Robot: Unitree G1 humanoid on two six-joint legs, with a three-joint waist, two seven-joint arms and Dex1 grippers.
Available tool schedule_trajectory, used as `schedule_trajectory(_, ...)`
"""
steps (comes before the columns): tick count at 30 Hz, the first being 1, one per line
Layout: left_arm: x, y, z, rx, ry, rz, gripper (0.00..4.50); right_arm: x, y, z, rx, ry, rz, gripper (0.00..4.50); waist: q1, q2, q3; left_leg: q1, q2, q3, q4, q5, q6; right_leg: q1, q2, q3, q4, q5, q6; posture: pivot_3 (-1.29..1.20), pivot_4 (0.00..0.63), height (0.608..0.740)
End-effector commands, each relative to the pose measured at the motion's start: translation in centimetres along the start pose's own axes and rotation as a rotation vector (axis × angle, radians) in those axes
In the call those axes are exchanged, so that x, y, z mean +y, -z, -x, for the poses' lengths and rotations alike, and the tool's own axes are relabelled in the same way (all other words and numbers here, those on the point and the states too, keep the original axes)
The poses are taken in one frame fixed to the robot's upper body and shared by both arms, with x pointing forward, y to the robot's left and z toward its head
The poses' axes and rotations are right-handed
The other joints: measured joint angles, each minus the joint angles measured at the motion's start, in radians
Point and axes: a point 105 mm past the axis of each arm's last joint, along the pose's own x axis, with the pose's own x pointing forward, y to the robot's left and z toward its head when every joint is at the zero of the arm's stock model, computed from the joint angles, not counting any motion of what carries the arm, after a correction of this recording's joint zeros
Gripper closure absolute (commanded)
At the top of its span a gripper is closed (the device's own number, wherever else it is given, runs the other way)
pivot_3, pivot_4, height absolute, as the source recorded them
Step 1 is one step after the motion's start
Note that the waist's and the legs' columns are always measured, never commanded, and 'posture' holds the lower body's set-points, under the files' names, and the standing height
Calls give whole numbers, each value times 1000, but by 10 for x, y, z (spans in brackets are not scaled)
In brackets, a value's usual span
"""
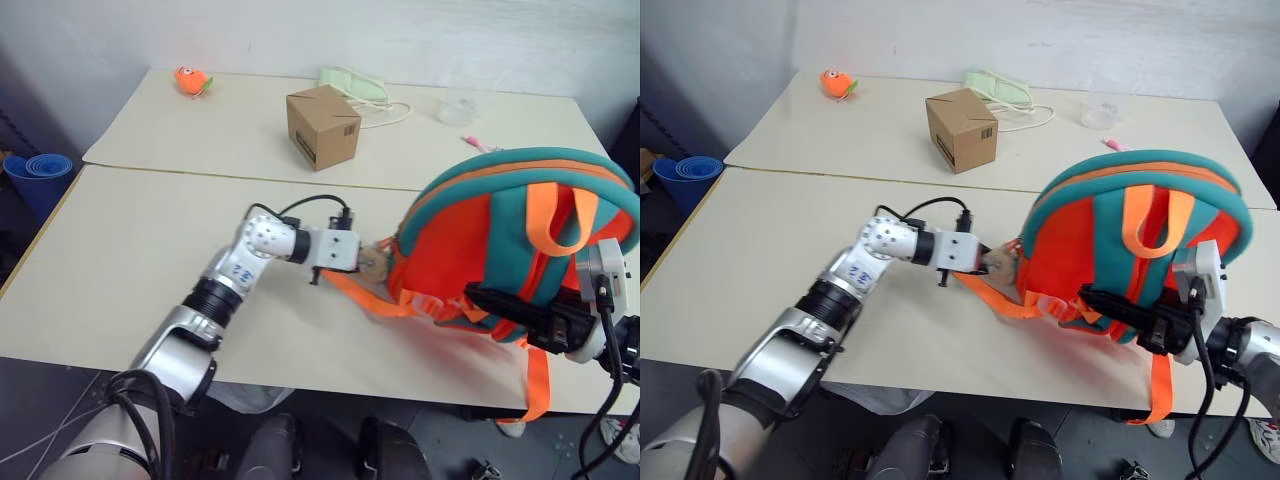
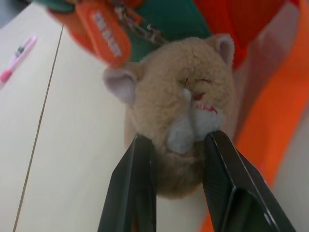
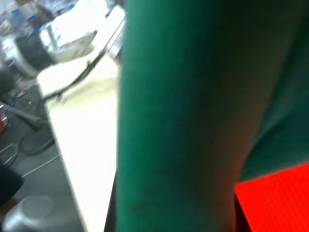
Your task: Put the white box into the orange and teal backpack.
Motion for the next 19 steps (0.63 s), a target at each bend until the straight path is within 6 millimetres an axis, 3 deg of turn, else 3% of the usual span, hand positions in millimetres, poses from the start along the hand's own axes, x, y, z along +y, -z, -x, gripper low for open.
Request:
schedule_trajectory(1, 10, 0, 11, -32, -50, 126, 2894, -13, 0, 7, 16, 55, 2, 4164, -2, 0, 0, 0, 0, 0, 0, 0, 0, 0, 0, 0, 0, 0, 0, 0, 150, 740)
schedule_trajectory(4, 12, 11, 50, -75, -62, 328, 1989, -8, -5, 35, 53, 6, -38, 3140, -15, 2, 0, 0, 1, 0, 0, 0, 0, 0, 0, -1, 0, 0, 0, 0, 150, 740)
schedule_trajectory(7, 10, 27, 109, -99, -113, 543, 1010, -14, -22, 76, 70, 72, -25, 2115, -33, 2, 0, 0, 2, 0, -1, -1, -1, -1, 1, -2, 0, 0, -1, 0, 150, 740)
schedule_trajectory(8, 10, 28, 120, -105, -127, 579, 761, -14, -25, 85, 75, 81, -25, 1838, -39, 2, 0, 0, 2, 0, -1, -1, -1, 0, 1, -2, 0, 0, -1, 0, 150, 740)
schedule_trajectory(10, 25, 19, 164, -214, -210, 725, 149, -16, -37, 116, 73, 145, -41, 1138, -43, 2, 0, 1, 1, 0, -1, 0, -1, 1, 1, -2, 0, 0, -1, 0, 150, 740)
schedule_trajectory(12, 38, -1, 218, -315, -271, 807, 0, -24, -49, 159, 63, 283, -43, 530, -43, 2, 0, 1, 1, -2, 0, -1, 0, 2, 1, -2, 0, 0, 0, 0, 150, 740)
schedule_trajectory(13, 38, -8, 232, -312, -278, 807, 0, -28, -53, 175, 58, 343, -32, 120, -44, 1, 0, 0, 1, -1, 0, -2, 0, 1, 1, -1, 0, 0, 0, 0, 150, 740)
schedule_trajectory(16, 26, -13, 243, -247, -265, 745, 0, -44, -60, 202, 0, 477, 10, 48, -45, 0, -1, 3, 2, -1, -2, -4, -2, 3, 2, -1, -2, 0, -1, 0, 150, 740)
schedule_trajectory(19, 23, -13, 236, -219, -297, 710, 0, -60, -61, 212, -127, 578, -19, 48, -44, 2, -2, 9, 0, 1, -2, -7, -4, 8, 0, 1, -4, 0, 0, 0, 150, 740)
